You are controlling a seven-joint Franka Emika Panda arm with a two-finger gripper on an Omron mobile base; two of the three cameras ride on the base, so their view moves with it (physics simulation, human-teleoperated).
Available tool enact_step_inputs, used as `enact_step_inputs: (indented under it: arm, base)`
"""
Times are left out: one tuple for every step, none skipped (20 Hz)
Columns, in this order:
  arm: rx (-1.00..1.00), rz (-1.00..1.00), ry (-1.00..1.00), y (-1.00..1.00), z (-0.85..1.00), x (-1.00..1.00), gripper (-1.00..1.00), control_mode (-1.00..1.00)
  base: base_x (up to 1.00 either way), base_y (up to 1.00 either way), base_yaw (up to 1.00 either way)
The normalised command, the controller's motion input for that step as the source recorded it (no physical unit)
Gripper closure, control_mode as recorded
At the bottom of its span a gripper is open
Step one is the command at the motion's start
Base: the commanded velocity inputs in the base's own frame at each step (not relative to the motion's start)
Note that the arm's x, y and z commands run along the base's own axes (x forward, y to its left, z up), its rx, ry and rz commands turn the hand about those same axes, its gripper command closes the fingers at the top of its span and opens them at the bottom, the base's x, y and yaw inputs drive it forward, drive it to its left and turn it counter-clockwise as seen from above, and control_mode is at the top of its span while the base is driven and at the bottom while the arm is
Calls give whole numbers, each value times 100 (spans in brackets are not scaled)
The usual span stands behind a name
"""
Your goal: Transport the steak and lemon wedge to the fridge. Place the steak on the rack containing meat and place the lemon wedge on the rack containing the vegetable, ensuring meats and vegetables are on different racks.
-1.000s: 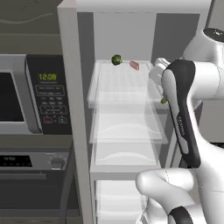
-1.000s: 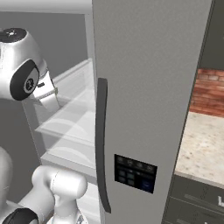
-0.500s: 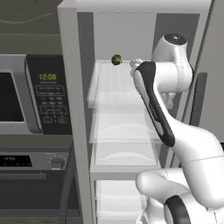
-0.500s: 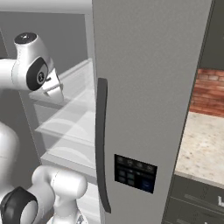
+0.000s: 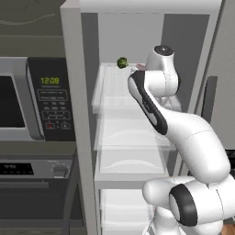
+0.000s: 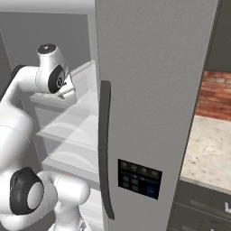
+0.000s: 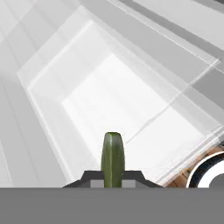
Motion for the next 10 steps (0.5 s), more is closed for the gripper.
enact_step_inputs:
  arm:
    - [0,0,0,0,-33,91,100,-100]
    - [0,0,3,0,-36,76,100,-100]
    - [0,0,6,0,-38,69,100,-100]
    - [0,0,7,0,-34,68,100,-100]
    - [0,0,10,0,-36,71,100,-100]
    - [0,0,9,0,-34,69,100,-100]
    - [0,0,7,0,-25,48,100,-100]
    - [0,1,7,0,-27,52,100,-100]
    - [0,1,5,0,-27,61,100,-100]
    - [0,0,4,0,-26,71,100,-100]
  base:
    - [0,0,0]
    - [0,0,0]
    - [0,0,0]
    - [0,0,0]
    - [0,0,0]
    - [0,0,0]
    - [0,0,0]
    - [0,0,0]
    - [0,0,0]
    - [0,0,0]
